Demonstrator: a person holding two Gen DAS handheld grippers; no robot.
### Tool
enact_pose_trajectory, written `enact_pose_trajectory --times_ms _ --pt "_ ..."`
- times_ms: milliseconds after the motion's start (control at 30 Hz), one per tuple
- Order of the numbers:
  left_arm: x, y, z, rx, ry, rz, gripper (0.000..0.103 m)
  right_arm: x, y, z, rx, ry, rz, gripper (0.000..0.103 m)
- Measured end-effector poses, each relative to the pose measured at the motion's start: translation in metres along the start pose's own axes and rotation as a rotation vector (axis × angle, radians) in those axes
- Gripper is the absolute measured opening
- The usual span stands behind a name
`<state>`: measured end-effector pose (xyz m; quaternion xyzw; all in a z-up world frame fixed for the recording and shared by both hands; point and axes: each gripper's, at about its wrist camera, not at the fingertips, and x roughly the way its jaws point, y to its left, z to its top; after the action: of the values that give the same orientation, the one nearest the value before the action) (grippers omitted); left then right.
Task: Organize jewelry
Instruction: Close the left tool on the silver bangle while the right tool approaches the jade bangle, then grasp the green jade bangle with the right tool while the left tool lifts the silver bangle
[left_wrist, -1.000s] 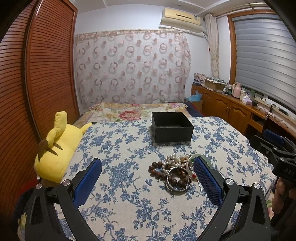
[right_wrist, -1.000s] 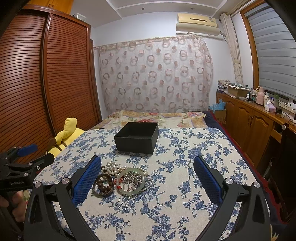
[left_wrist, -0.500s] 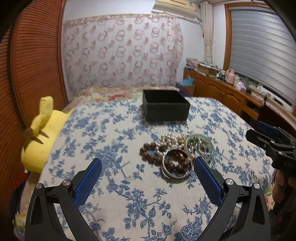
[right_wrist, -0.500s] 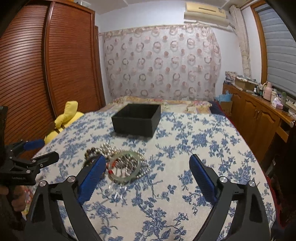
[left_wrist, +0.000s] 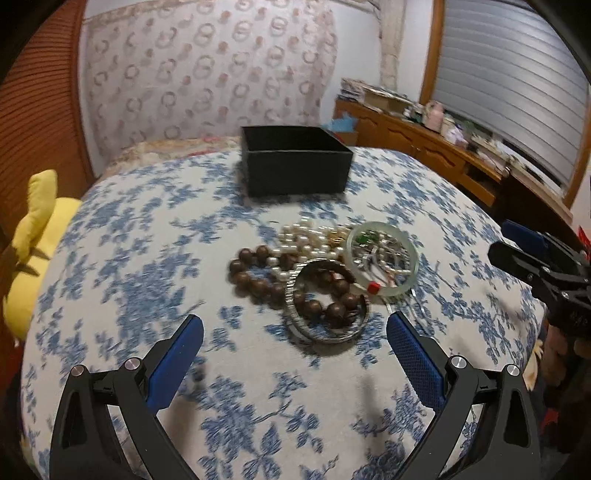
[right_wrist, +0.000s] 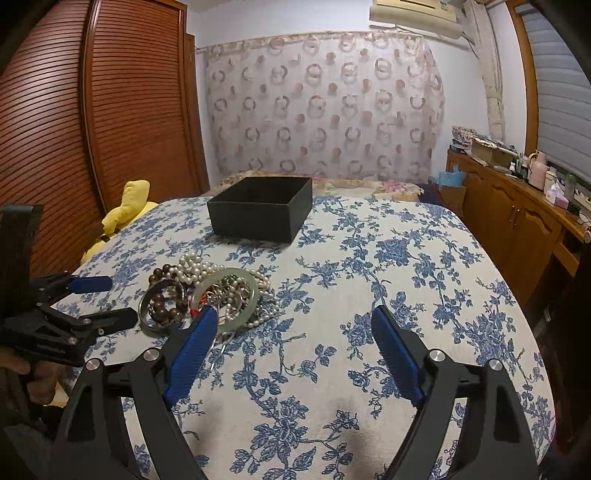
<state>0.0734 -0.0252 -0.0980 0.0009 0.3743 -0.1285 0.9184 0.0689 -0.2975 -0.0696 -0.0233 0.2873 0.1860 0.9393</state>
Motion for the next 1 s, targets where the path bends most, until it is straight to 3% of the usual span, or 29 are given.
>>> enact_pose_trajectory --times_ms 300,433,533,567,900,1000 --pt "0.028 -0.013 0.010 0.047 0.091 -0.054 0.085 0.006 -0.003 -0.003 -0.004 0.017 0.006 0.087" --pt "0.033 -0.020 0.014 0.080 0.111 -0.021 0.081 0.006 -0.002 -0.004 -0.008 0.019 0.010 0.087" --pt "0.036 -0.024 0.013 0.105 0.124 0.001 0.067 0.007 -0.002 -0.003 -0.009 0.020 0.010 0.087" --pt "0.035 -0.025 0.013 0.112 0.119 0.009 0.057 0.007 -0.002 -0.003 -0.009 0.020 0.010 0.087" --pt "0.016 -0.016 0.010 0.056 0.041 -0.039 0.057 0.021 0.007 0.002 -0.059 0.057 0.043 0.087" --pt "0.006 -0.009 0.011 0.031 0.013 -0.043 0.057 0.030 0.012 0.006 -0.080 0.086 0.072 0.079"
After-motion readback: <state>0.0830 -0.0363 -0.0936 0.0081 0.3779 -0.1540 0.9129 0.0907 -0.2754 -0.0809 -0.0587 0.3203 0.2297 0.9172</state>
